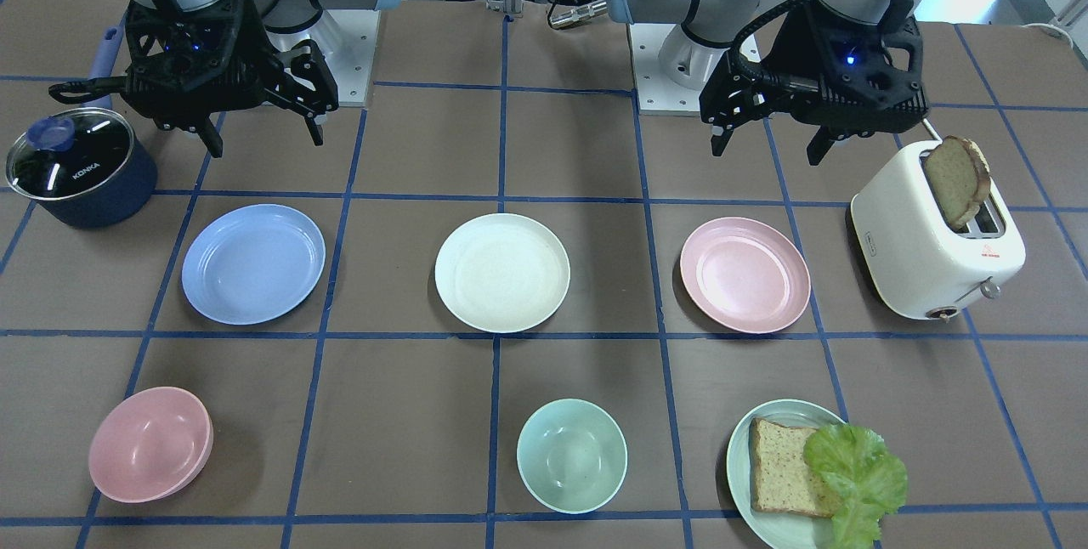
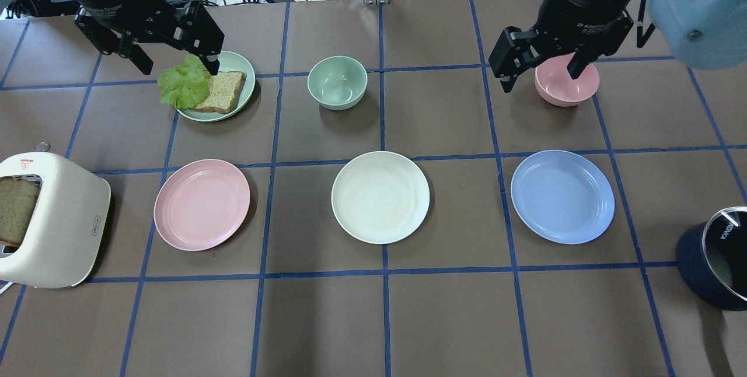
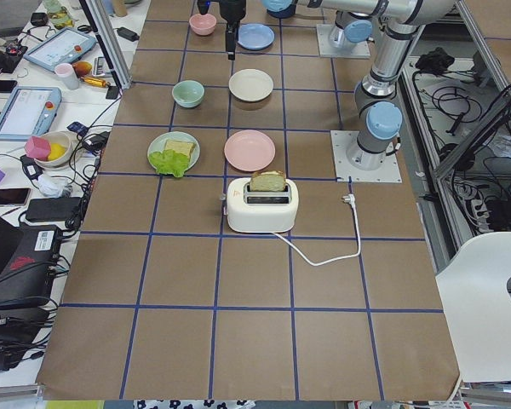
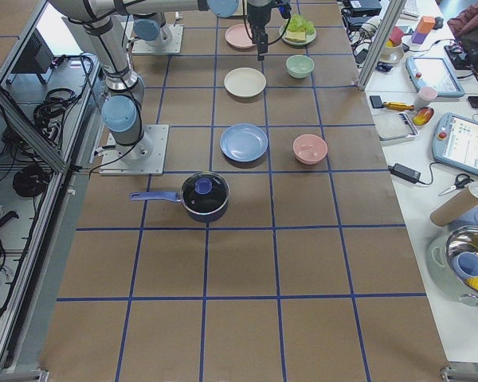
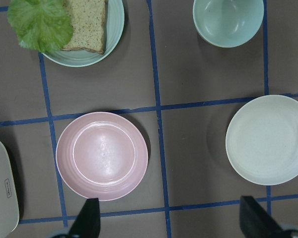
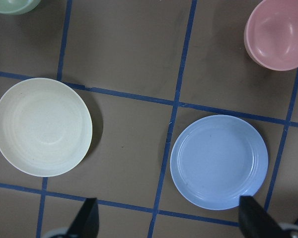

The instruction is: Stack three plates with pink and blue

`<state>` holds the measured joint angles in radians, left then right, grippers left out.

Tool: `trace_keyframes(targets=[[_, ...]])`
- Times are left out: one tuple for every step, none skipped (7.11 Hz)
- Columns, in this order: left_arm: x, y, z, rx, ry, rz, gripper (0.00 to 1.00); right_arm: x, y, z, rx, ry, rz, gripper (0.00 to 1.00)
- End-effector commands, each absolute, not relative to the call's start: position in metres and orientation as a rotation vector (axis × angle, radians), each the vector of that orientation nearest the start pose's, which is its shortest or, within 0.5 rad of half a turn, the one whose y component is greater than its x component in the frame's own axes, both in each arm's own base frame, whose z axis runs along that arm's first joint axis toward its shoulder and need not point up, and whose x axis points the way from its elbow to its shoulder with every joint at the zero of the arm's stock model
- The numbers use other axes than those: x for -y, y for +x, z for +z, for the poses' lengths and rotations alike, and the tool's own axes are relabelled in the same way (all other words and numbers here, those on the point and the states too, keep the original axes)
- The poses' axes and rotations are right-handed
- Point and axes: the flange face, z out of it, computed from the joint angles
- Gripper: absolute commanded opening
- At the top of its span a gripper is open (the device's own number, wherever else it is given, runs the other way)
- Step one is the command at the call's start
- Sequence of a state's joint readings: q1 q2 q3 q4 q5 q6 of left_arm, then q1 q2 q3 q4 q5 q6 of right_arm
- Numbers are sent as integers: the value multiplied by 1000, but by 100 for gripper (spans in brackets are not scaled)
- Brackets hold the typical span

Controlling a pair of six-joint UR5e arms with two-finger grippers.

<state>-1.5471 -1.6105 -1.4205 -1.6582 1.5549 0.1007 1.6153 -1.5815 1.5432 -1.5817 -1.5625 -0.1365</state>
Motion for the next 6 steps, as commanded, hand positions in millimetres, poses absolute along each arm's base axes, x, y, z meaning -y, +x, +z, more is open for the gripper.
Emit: trace_keyframes(targets=[[511, -121, 534, -3151, 119, -40, 100, 485, 156, 507, -3122, -284, -75, 98], [511, -121, 535, -3150, 119, -42, 100, 485, 156, 508, -3122, -286, -77, 98], [511, -121, 535, -3151, 119, -42, 100, 485, 156, 508, -3121, -284, -75, 98], [510, -122, 535, -3153, 119, -45, 100, 485, 156, 508, -3122, -284, -75, 98], [511, -121, 534, -3151, 119, -40, 100, 485, 156, 508, -3122, -286, -75, 98], [511, -121, 534, -3151, 119, -40, 100, 485, 156, 507, -3122, -286, -70, 97]])
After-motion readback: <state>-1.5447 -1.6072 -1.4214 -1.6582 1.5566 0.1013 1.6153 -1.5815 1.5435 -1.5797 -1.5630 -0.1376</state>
